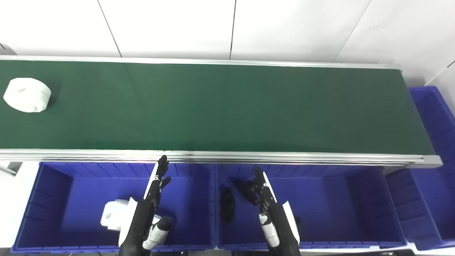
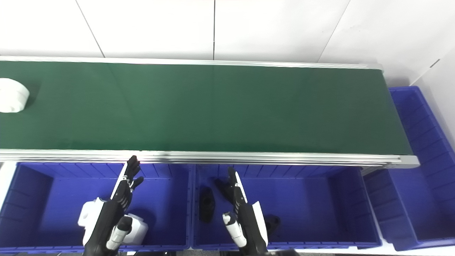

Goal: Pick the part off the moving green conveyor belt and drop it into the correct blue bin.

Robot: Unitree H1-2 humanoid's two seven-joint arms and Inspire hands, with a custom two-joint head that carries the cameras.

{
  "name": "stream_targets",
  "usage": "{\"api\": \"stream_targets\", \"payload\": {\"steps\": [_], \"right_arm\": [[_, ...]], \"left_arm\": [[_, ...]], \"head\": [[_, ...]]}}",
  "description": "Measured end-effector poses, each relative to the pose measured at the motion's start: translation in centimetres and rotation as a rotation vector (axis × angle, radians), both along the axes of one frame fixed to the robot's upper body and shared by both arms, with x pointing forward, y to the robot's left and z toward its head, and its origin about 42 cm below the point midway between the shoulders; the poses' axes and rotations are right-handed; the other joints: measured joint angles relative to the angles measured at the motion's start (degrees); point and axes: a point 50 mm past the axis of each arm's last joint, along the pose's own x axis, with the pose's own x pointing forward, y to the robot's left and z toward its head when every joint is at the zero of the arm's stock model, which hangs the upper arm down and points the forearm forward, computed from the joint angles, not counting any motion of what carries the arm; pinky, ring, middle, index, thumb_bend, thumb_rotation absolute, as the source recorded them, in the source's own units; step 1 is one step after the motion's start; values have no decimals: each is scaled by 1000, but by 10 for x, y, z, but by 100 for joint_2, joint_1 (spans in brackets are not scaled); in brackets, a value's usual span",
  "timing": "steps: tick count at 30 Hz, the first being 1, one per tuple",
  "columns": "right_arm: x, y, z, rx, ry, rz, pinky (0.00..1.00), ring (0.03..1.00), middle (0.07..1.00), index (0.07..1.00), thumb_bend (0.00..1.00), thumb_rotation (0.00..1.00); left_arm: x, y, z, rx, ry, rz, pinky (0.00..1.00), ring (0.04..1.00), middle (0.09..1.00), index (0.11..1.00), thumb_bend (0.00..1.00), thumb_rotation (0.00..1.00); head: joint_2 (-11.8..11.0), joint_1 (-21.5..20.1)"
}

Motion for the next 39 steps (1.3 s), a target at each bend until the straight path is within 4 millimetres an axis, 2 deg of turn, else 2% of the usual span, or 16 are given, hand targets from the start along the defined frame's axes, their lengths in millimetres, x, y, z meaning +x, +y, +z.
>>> {"api": "stream_targets", "payload": {"steps": [6, 11, 15, 22, 36, 38, 39], "right_arm": [[-1, 1, -1, -10, -28, 19, 1000, 1000, 1000, 1000, 922, 1000], [-3, 3, -2, -32, -55, 46, 1000, 1000, 1000, 1000, 945, 1000], [-4, 4, -2, -34, -56, 58, 1000, 1000, 1000, 1000, 930, 1000], [-4, 3, -2, -47, -57, 71, 1000, 1000, 1000, 1000, 893, 1000], [-5, 3, -2, -50, -57, 75, 1000, 1000, 1000, 1000, 888, 1000], [-5, 3, -2, -47, -56, 75, 1000, 1000, 1000, 1000, 896, 1000], [-5, 3, -2, -44, -56, 74, 1000, 1000, 1000, 1000, 890, 1000]], "left_arm": [[0, 0, 0, 0, 1, 0, 927, 999, 1000, 1000, 883, 1000], [0, -1, -1, -1, 5, 1, 919, 993, 1000, 1000, 848, 1000], [-1, -1, -3, 0, 11, 0, 926, 993, 1000, 1000, 829, 1000], [-1, -1, -3, -1, 11, -1, 921, 994, 1000, 1000, 873, 1000], [-2, -1, -7, -5, 25, -1, 923, 988, 1000, 1000, 869, 1000], [-2, -1, -7, -9, 25, 0, 924, 990, 1000, 1000, 875, 1000], [-2, -1, -7, -12, 25, 0, 925, 990, 1000, 1000, 897, 996]], "head": [[-53, -18], [-62, -9], [-79, 0], [-79, 9], [-123, -18], [-141, 0], [-254, 0]]}}
